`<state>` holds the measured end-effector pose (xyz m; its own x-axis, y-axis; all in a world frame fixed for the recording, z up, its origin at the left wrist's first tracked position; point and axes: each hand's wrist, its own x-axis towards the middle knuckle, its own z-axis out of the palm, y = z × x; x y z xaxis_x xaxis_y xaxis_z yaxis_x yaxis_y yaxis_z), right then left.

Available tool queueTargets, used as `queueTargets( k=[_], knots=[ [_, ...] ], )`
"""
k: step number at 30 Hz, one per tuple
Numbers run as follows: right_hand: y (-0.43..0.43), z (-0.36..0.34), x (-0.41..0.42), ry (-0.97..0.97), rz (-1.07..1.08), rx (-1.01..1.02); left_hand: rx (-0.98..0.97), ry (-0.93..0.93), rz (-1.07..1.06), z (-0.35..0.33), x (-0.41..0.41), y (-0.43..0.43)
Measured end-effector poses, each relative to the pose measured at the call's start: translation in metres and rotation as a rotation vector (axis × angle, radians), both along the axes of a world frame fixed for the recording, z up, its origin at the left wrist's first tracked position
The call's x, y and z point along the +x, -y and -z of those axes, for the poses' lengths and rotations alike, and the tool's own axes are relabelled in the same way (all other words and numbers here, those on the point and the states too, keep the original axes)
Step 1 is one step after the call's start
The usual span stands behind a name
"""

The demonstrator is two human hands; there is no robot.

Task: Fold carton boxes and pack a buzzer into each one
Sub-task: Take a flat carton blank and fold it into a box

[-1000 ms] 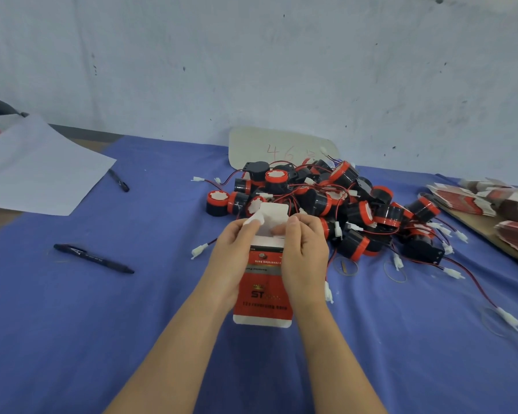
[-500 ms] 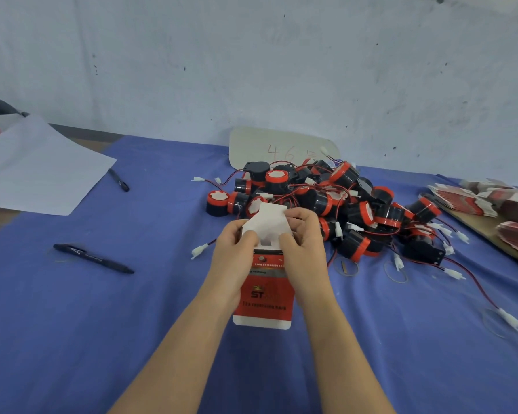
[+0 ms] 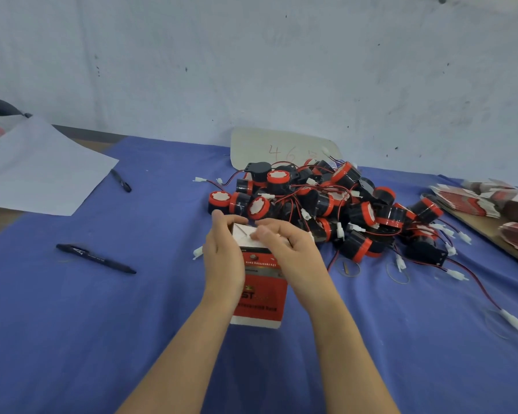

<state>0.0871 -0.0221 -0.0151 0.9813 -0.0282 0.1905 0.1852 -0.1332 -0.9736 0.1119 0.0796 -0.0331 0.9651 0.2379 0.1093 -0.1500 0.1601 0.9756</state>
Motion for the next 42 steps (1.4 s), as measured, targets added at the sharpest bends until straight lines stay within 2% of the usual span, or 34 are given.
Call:
queueTargets(
  k=[9,17,28,33,36,39,42],
  knots=[
    [0.037,-0.017,-0.011,-0.089,-0.178,-0.177,0.299,0.475,0.002,0.004,-0.009,0.004],
    [0.043,-0.018,-0.013,-0.130,-0.187,-0.254,0.335,0.623,0.057,-0.001,-0.014,0.002],
    [0.041,-0.016,-0.014,-0.199,-0.232,-0.179,0.377,0.696,0.092,-0.004,-0.011,-0.003],
    [0.045,-0.018,-0.015,-0.137,-0.212,-0.300,0.416,0.754,0.097,-0.003,-0.012,-0.002],
    [0.047,-0.016,-0.015,-0.096,-0.234,-0.257,0.412,0.779,0.084,-0.001,-0.010,-0.003],
    [0.045,-0.013,-0.011,-0.101,-0.284,0.039,0.281,0.668,0.016,-0.005,-0.008,-0.006],
    [0.039,-0.013,-0.005,-0.016,-0.250,0.210,-0.098,0.356,-0.071,-0.011,-0.001,-0.008]
  ],
)
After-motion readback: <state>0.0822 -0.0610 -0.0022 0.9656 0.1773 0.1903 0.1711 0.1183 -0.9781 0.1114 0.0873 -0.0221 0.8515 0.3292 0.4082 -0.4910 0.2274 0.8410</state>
